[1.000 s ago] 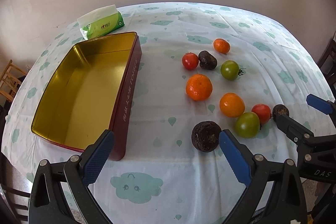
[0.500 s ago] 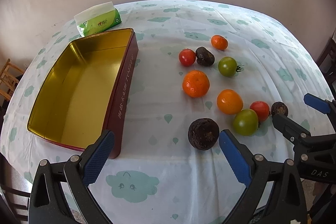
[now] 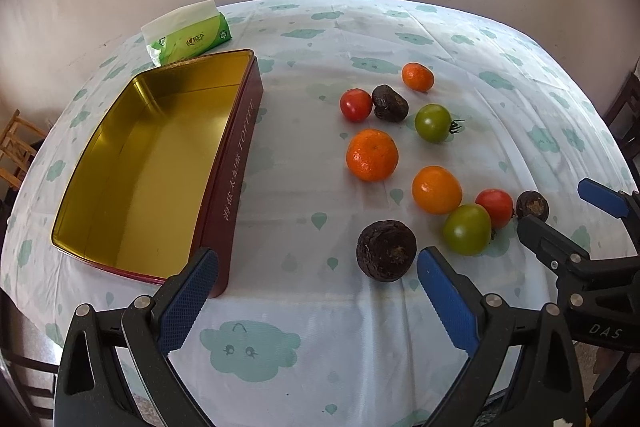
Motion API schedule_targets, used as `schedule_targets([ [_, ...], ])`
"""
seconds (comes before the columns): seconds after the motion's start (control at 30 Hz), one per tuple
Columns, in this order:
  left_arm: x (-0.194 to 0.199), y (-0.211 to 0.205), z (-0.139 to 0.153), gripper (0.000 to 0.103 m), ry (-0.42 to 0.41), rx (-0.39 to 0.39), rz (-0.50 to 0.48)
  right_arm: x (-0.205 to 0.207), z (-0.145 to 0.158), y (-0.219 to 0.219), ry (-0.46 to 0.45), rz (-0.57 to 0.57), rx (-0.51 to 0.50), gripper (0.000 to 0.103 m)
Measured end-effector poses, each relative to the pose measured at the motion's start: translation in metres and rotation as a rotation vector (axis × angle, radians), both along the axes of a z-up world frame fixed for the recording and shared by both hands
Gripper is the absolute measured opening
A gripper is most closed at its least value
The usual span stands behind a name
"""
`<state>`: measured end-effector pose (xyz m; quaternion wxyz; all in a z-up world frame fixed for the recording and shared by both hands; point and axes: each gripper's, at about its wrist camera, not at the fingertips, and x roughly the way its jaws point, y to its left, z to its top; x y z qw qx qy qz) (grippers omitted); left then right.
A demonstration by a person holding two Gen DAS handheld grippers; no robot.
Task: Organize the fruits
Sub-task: 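Move the left gripper toward the dark brown round fruit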
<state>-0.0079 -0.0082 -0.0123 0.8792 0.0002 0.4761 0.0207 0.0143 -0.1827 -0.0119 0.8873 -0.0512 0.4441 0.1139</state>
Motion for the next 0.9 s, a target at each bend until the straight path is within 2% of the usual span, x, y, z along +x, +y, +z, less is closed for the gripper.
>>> schedule_targets([
  [0.73, -0.003, -0.008, -0.001, 0.098, -0.001, -0.015, -0.035, -0.006, -0.009, -0.012, 0.011, -0.018, -0.004, 0.103],
  [0.9, -0.004, -0.014, -0.003, 0.090, 0.006, -0.035, -0.075, -0.006, -0.011, -0.016, 0.022, -0.022, -0.003, 0.103],
])
